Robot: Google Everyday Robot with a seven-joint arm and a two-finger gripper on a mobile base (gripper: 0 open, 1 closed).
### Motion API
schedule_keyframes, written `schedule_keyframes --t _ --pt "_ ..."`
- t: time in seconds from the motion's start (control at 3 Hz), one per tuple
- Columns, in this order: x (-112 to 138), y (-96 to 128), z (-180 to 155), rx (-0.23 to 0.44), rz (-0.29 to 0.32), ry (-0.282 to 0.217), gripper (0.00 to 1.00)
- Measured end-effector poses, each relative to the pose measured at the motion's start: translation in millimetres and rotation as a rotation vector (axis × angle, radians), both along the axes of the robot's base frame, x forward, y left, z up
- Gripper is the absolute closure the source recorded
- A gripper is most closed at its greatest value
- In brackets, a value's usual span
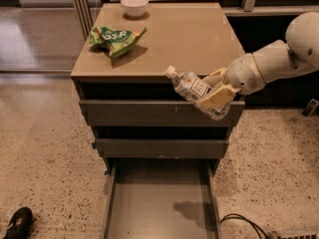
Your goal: Pick blue plastic bottle from bottom drawer and place on counter
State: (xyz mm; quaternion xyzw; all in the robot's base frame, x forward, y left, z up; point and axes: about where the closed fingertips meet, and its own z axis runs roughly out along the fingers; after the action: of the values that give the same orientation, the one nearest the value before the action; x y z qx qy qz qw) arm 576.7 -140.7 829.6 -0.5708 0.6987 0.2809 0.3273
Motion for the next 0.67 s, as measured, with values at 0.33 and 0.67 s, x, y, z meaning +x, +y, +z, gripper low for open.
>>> schedule_keyframes --t 0.33,0.67 --pt "20 -4 47 0.042 0.011 -0.062 1.00" --pt "26 -7 63 0.050 0.001 -0.094 1.00"
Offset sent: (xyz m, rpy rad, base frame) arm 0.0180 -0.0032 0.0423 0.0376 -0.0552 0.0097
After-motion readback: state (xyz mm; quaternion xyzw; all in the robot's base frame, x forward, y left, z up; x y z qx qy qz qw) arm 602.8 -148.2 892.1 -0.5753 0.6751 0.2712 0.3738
